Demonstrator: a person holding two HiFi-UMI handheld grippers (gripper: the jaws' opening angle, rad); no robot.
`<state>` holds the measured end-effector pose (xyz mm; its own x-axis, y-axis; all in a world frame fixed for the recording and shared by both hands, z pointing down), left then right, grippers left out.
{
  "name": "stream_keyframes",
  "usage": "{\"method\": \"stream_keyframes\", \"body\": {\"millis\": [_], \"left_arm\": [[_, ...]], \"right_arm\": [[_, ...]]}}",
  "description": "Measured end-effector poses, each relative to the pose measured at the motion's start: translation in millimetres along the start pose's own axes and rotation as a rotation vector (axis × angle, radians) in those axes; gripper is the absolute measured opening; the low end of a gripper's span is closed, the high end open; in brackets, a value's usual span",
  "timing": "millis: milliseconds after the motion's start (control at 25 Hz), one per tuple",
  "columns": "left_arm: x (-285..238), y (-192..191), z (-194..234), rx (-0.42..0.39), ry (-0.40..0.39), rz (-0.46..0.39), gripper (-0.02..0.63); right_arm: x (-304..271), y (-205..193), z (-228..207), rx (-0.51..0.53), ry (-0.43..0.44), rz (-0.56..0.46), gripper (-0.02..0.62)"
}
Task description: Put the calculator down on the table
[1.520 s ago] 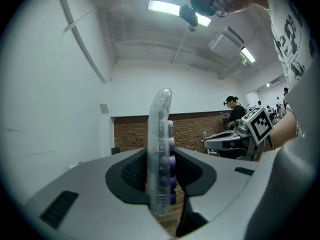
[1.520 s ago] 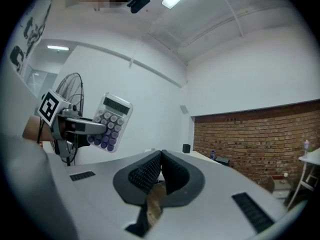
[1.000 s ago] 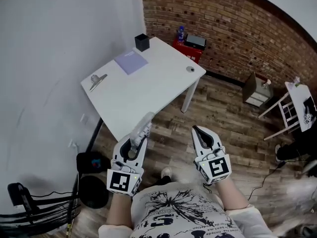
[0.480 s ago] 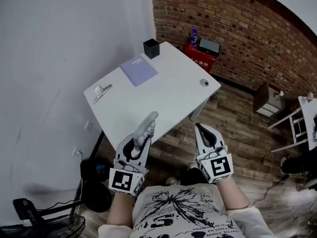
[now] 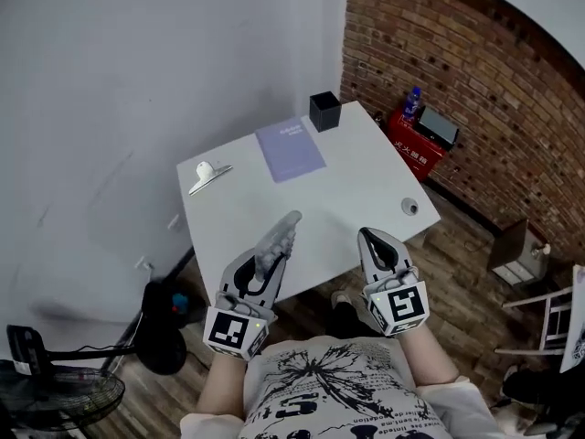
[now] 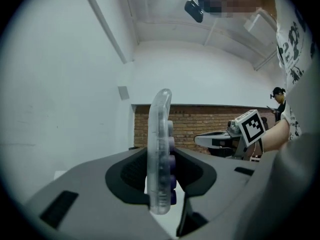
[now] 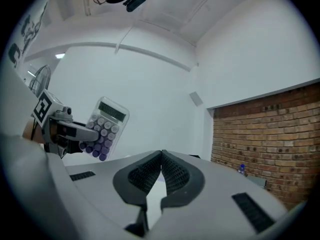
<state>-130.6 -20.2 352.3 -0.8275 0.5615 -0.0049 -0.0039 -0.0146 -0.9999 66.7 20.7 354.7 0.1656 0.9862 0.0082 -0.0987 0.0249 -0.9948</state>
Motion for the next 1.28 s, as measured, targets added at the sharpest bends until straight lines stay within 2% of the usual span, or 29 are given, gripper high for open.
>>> {"method": "stream_keyframes", "body": {"millis": [280,480,720,880,1040,1280], "left_arm": [[-93.6,-19.9,14.0,0.096,0.123,0.050,0.140],[-137.1,-64.9,19.8,0.208,0.184,0.120,0.140],[-171.4,-139.7,28.1,0.384,0.258,0.258,0.140],[-190.0,-186.9,27.4,0.528,0.268,0.325,0.141],[-202.6,-223.9,27.8,0.657,0.264,0.396,0.140],[-216.9,-238.9,33.6,0.767,0.301,0.387,0.143]], "right_arm": [[-77.4,-8.8,-84.2,-0.011,0.151,0.010,0.014],[-119.2,-43.5,-119.8,-0.038,0.227,0.066,0.014],[-155.7,-100.7,-134.9,-0.056,0.311,0.165,0.014],[-170.1,-135.9,-140.3,-0.073,0.345,0.240,0.015],[-180.7,-162.4,-144.7,-0.157,0.370,0.304,0.014],[-195.5,-177.9,-156.6,-0.119,0.385,0.308,0.014]]}}
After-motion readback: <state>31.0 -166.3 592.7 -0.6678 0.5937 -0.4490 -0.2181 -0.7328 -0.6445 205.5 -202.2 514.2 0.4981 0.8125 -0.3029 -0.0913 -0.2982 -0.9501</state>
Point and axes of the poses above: the fingertips, and each gripper's own axes: x backward along the fingers, z to its left, y out of its top, the point moved 4 cm from there along x, backward along the fingers, and after that the axes turned 5 degrees about -z, right-handed, at the moved point
